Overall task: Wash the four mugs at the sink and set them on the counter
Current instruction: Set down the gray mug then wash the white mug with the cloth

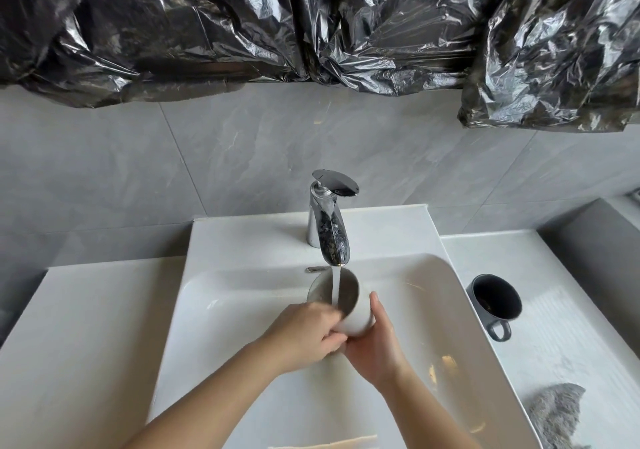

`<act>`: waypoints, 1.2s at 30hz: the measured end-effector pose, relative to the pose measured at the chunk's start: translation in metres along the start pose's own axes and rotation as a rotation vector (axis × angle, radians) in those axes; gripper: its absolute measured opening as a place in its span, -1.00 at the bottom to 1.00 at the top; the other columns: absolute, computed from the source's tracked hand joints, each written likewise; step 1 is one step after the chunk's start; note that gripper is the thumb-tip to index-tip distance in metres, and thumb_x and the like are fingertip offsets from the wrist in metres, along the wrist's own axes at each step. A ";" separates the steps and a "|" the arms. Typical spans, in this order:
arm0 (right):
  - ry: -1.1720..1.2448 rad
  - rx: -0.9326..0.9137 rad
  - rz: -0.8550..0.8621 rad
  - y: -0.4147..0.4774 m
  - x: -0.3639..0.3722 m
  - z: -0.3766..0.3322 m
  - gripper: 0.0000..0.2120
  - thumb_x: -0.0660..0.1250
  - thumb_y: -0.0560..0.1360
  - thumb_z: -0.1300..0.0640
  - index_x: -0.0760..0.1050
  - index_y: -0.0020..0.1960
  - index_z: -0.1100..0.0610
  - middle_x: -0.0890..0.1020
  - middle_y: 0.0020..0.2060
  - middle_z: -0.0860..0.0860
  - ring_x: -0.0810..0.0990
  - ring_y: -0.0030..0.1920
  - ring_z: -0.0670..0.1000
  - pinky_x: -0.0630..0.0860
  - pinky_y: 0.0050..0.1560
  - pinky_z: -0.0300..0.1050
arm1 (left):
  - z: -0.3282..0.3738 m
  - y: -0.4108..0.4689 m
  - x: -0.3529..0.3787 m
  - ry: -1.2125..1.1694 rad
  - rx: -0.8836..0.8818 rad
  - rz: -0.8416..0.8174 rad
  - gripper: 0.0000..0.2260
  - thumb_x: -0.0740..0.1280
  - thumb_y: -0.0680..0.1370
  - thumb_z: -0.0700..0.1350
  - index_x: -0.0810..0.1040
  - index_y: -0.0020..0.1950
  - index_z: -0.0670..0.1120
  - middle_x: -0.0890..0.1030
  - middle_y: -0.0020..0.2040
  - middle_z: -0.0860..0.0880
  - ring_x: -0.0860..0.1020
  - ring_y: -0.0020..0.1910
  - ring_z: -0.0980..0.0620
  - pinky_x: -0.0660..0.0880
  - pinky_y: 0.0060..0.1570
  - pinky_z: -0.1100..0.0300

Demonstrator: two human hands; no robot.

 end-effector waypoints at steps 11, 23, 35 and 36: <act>-0.038 0.101 -0.053 0.004 -0.007 0.009 -0.27 -0.04 0.60 -0.29 0.39 0.41 0.29 0.48 0.24 0.38 0.52 0.13 0.31 0.39 0.14 0.17 | -0.003 -0.004 0.014 0.358 0.297 -0.054 -0.67 0.43 0.27 -0.22 0.60 -0.04 0.09 0.62 0.00 0.08 0.54 0.13 0.00 0.38 0.31 0.02; 0.147 0.115 0.056 0.004 -0.009 0.009 -0.42 0.07 0.56 -0.16 0.63 0.18 0.26 0.62 0.15 0.29 0.66 0.08 0.24 0.53 0.06 0.08 | 0.003 -0.003 0.017 0.381 0.301 0.076 -0.81 0.40 0.42 0.01 0.56 0.00 0.01 0.64 -0.11 0.06 0.57 0.07 0.02 0.17 0.40 -0.33; 0.209 -0.004 0.046 0.003 -0.004 0.003 -0.41 0.42 0.43 -0.06 0.49 0.34 0.27 0.54 0.25 0.33 0.57 0.21 0.27 0.54 0.14 0.13 | 0.001 0.005 0.011 0.208 0.133 0.054 -0.80 0.41 0.43 -0.02 0.59 -0.02 -0.08 0.65 -0.07 -0.01 0.55 0.10 -0.13 0.47 0.06 0.01; 0.182 -0.002 0.069 0.004 -0.005 0.002 -0.31 0.43 0.44 -0.10 0.39 0.42 0.27 0.47 0.33 0.35 0.51 0.28 0.29 0.51 0.17 0.15 | -0.001 0.005 0.014 0.286 0.150 0.015 -0.81 0.36 0.46 -0.04 0.59 0.04 -0.06 0.64 0.00 -0.01 0.50 0.20 -0.17 0.45 0.10 -0.01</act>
Point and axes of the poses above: each hand's wrist, its own y-axis towards the middle knuckle, its own x-axis out of the palm, z = x × y, the point moved 8 cm from there along y, towards the middle knuckle
